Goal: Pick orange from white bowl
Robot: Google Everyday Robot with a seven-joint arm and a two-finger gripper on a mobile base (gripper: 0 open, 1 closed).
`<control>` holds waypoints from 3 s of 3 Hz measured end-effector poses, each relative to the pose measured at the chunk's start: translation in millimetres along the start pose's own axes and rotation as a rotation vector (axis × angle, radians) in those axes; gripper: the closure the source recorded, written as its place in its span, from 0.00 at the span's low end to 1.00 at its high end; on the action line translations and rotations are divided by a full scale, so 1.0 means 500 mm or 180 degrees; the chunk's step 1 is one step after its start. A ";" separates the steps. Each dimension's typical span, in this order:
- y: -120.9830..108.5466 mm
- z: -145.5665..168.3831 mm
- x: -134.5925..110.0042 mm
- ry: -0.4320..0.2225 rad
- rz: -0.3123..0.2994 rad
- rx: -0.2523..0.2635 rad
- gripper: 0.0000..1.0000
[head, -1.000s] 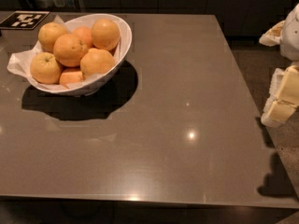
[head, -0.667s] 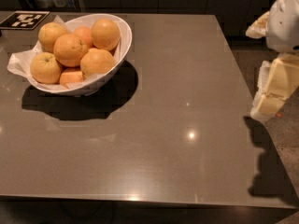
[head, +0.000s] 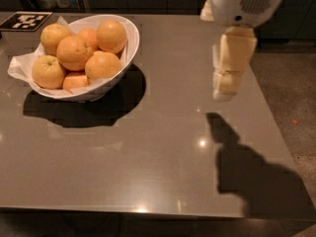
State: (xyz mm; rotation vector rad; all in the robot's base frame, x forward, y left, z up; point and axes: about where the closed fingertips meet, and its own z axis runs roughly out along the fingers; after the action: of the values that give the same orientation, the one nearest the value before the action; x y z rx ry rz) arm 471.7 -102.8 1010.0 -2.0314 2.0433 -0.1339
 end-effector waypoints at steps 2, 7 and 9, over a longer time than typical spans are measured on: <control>-0.023 -0.011 -0.047 -0.0128 -0.0118 0.0226 0.00; -0.136 -0.040 -0.361 -0.0376 -0.0680 0.0531 0.00; -0.211 0.008 -0.494 -0.0434 -0.0946 0.0462 0.00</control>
Offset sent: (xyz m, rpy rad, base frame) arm 0.0057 0.0294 0.0082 0.0178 -0.0688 0.0630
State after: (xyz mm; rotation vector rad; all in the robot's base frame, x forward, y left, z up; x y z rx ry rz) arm 572.7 140.8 1060.6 -2.1741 1.5953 -0.1875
